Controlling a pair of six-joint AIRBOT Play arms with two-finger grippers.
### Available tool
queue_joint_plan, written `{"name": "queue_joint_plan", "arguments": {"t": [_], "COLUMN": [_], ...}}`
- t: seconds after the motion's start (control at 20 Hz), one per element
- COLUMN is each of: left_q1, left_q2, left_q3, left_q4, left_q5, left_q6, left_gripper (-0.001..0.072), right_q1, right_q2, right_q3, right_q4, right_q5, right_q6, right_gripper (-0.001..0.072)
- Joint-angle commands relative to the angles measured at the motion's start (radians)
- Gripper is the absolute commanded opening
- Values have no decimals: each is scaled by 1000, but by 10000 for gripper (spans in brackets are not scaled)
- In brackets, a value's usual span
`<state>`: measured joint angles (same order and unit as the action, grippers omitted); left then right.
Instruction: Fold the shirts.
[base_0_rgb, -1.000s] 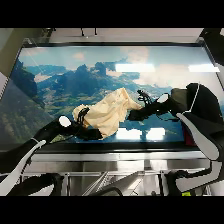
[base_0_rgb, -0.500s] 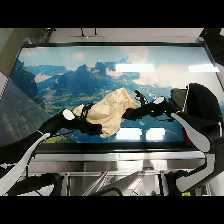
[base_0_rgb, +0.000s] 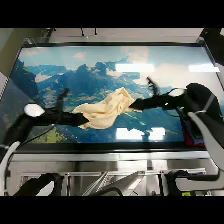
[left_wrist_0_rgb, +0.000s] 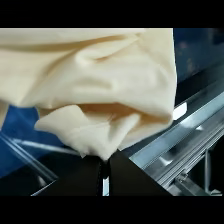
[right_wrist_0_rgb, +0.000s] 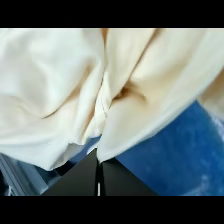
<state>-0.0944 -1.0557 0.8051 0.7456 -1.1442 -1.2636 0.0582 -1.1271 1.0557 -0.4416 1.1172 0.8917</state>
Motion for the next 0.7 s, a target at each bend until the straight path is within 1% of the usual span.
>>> {"name": "queue_joint_plan", "arguments": {"t": [0.0,0.1,0.2,0.3,0.35,0.4,0.45,0.55,0.6,0.65], "left_q1": [249,378,480,533,551,565,569,534,488,422], "left_q2": [235,360,456,515,527,526,509,440,393,344], "left_q3": [23,120,273,468,578,695,832,1096,1202,1270], "left_q4": [-122,-263,-384,-412,-388,-332,-220,90,223,297], "left_q5": [-159,-255,-285,-241,-216,-201,-188,-190,-201,-222], "left_q6": [15,43,52,51,51,48,19,-101,-151,-167], "left_gripper": [16,16,16,16,16,16,16,16,16,16], "right_q1": [-137,-181,-204,-220,-229,-237,-245,-251,-251,-253], "right_q2": [285,436,551,630,659,676,683,679,670,652], "right_q3": [89,197,317,462,547,623,697,798,807,801], "right_q4": [114,121,116,15,-91,-198,-306,-453,-463,-452], "right_q5": [126,129,116,50,7,-31,-58,-71,-68,-45], "right_q6": [-9,-18,-52,-55,-50,-22,13,55,55,55], "right_gripper": [18,18,18,17,18,17,18,18,18,17]}}
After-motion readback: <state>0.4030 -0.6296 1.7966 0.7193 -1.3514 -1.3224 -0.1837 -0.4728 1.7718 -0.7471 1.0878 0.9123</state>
